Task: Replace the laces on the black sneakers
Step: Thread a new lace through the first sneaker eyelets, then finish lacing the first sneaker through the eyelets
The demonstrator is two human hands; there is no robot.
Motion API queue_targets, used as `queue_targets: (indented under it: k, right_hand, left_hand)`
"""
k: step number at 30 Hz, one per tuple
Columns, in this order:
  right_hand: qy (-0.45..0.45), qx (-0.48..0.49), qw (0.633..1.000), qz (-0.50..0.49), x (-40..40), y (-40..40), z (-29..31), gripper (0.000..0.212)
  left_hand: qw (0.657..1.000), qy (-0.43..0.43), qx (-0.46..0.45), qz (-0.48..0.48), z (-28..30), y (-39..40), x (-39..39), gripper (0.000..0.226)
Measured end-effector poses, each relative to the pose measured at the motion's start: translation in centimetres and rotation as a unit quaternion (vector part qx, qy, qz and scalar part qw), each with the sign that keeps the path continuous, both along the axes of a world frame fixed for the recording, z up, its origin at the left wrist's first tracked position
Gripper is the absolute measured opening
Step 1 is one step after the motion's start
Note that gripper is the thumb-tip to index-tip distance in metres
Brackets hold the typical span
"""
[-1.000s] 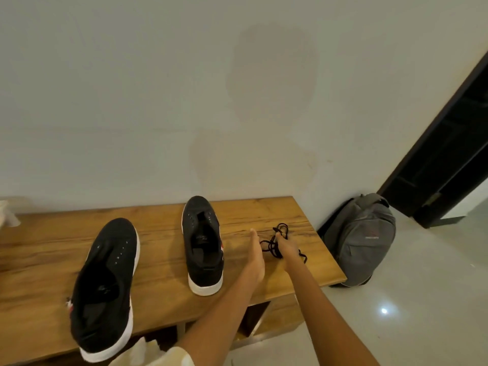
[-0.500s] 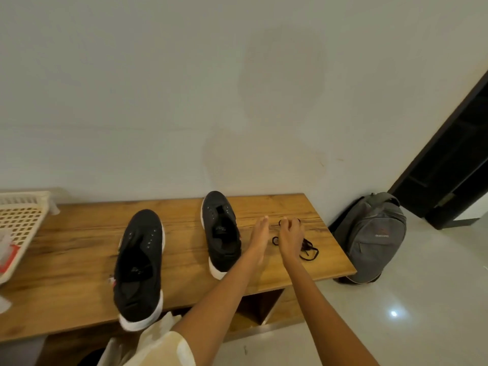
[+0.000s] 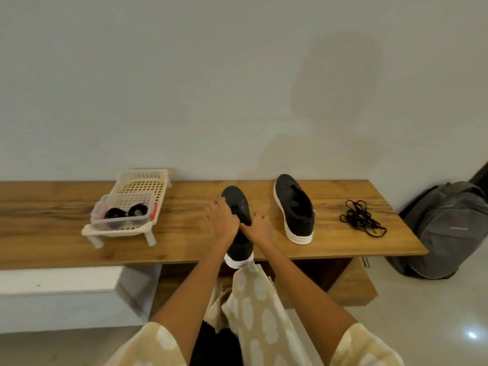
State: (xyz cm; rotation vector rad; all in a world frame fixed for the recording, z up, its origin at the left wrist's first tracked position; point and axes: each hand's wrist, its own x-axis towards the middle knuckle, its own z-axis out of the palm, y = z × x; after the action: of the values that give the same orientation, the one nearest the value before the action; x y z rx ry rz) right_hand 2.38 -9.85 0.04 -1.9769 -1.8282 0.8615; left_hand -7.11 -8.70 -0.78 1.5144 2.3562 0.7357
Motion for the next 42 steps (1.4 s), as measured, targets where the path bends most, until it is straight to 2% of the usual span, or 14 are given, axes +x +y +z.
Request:
queue_targets:
  k: [3, 6, 10, 14, 18, 22, 24, 27, 29, 31, 33, 36, 38, 42]
  right_hand:
    - [0.004, -0.001, 1.000, -0.005, -1.0, 0.3, -1.1, 0.040]
    - [-0.011, 0.013, 1.000, -0.013, -0.4, 1.0, -1.5, 0.022]
    - [-0.041, 0.057, 0.995, -0.067, 0.9, 3.1, -2.0, 0.023]
    - [-0.032, 0.075, 0.995, -0.058, 1.6, 6.4, -2.5, 0.023]
    - [-0.045, 0.067, 0.996, -0.047, 1.5, 7.9, -3.3, 0.022]
    - [-0.018, 0.063, 0.996, -0.060, 0.9, 8.1, -4.0, 0.026]
    - [-0.016, 0.063, 0.995, -0.073, 0.7, 7.9, -3.9, 0.030]
    - [-0.086, 0.169, 0.980, -0.060, -0.6, 7.2, -3.2, 0.037]
    - [-0.071, 0.246, 0.967, -0.006, -2.9, 6.4, -2.3, 0.031]
    - [-0.056, 0.281, 0.954, 0.089, -6.2, 5.5, -1.7, 0.024]
    - [-0.029, 0.287, 0.940, 0.180, -10.3, 4.3, -1.1, 0.022]
    - [0.042, 0.248, 0.940, 0.231, -16.2, 2.8, 0.1, 0.022]
    - [0.054, 0.225, 0.941, 0.246, -19.7, 2.6, 0.4, 0.024]
    - [0.037, 0.163, 0.941, 0.294, -24.2, 3.8, -0.3, 0.027]
  left_hand:
    - [0.993, -0.075, -0.087, -0.010, -1.6, 0.2, -2.3, 0.037]
    - [0.991, -0.105, -0.083, -0.023, -2.4, 0.9, -2.6, 0.019]
    - [0.990, -0.137, -0.027, -0.012, -3.0, 3.2, -1.6, 0.022]
    - [0.987, -0.162, 0.018, -0.009, -3.2, 5.8, -0.8, 0.019]
    - [0.988, -0.148, 0.035, -0.004, -4.1, 6.8, -1.1, 0.019]
    - [0.991, -0.124, 0.045, -0.013, -4.2, 6.7, -1.5, 0.021]
    - [0.988, -0.140, 0.057, -0.021, -4.0, 6.3, -1.5, 0.024]
    - [0.982, -0.164, 0.090, -0.019, -3.1, 5.1, -2.3, 0.025]
    - [0.984, -0.137, 0.111, -0.017, -2.1, 3.8, -4.0, 0.020]
    - [0.984, -0.108, 0.144, 0.001, -1.2, 2.4, -6.4, 0.018]
    - [0.984, -0.044, 0.168, 0.027, -0.5, 0.9, -10.1, 0.018]
    - [0.982, 0.027, 0.165, 0.088, 0.3, -0.3, -16.6, 0.023]
    - [0.982, 0.044, 0.137, 0.121, 0.3, -0.7, -20.8, 0.023]
    - [0.988, 0.118, -0.032, 0.093, 0.1, -0.6, -26.0, 0.024]
